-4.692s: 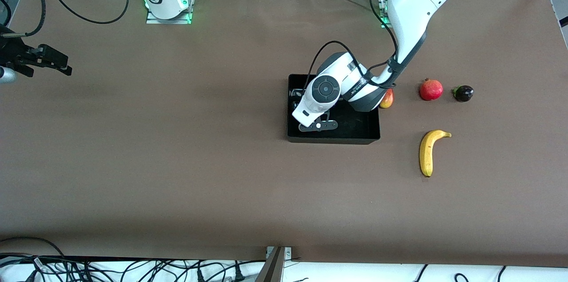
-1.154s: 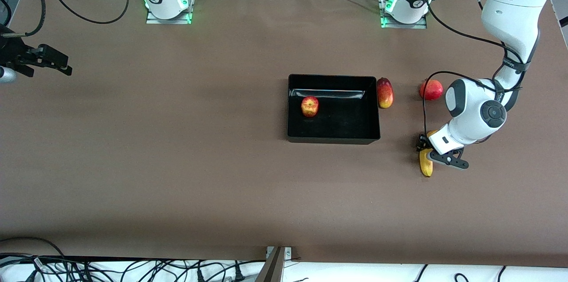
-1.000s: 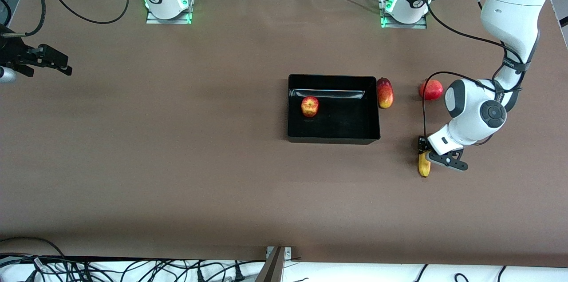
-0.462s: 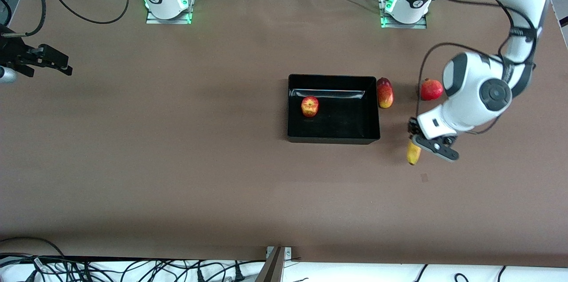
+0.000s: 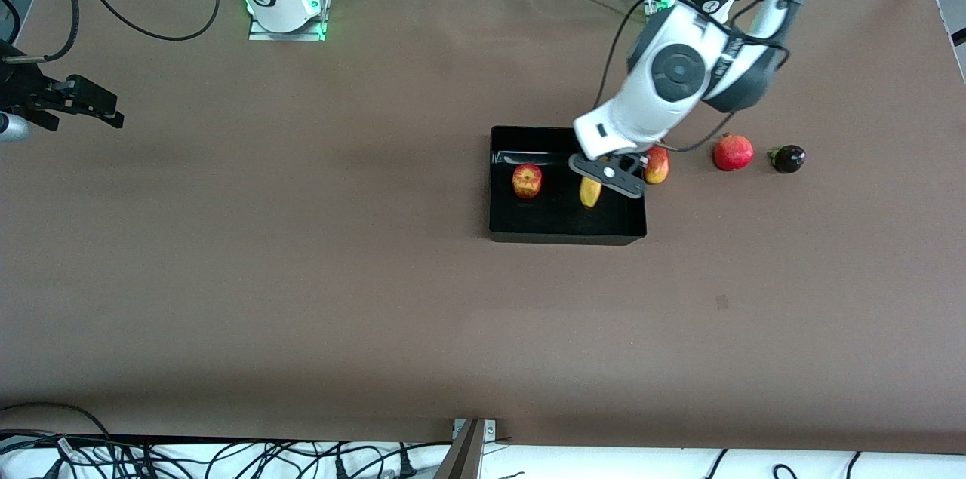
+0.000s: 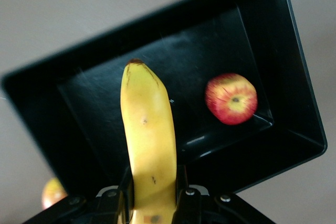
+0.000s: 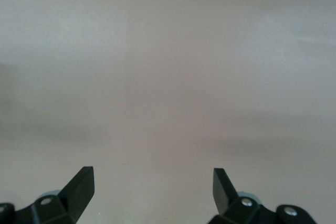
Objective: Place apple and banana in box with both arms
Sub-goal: 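Lower the banana into the box and open the left gripper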
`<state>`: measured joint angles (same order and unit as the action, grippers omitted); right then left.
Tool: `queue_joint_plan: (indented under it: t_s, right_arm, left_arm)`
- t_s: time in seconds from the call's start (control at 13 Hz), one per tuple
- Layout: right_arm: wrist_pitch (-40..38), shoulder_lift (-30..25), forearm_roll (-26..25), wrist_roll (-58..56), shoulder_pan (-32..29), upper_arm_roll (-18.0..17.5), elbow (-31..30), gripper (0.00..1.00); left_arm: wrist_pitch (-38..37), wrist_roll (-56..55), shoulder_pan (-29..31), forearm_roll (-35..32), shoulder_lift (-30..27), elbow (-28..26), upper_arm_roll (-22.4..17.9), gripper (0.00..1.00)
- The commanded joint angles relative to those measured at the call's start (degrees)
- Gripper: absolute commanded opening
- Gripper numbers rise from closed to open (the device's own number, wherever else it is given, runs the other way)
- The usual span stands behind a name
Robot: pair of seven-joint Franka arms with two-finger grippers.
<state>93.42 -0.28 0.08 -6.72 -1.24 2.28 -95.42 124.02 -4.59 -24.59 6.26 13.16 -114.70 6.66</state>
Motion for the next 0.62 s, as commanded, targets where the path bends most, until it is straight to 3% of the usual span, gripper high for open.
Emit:
queue_joint_plan:
  t_s: [0.0, 0.54]
  right_arm:
    - [-0.87, -0.07, 0.89, 0.57, 0.01, -0.08, 0.67, 1.00]
    - [-0.87, -0.07, 0.98, 0.57, -0.08, 0.01, 0.67, 1.00]
  left_arm:
    - [3.68, 0.37, -1.51, 1.39, 1.34, -2.81, -1.47, 0.00]
    - [10.18, 1.24, -2.83, 1.22, 7.40, -2.72, -1.56, 0.00]
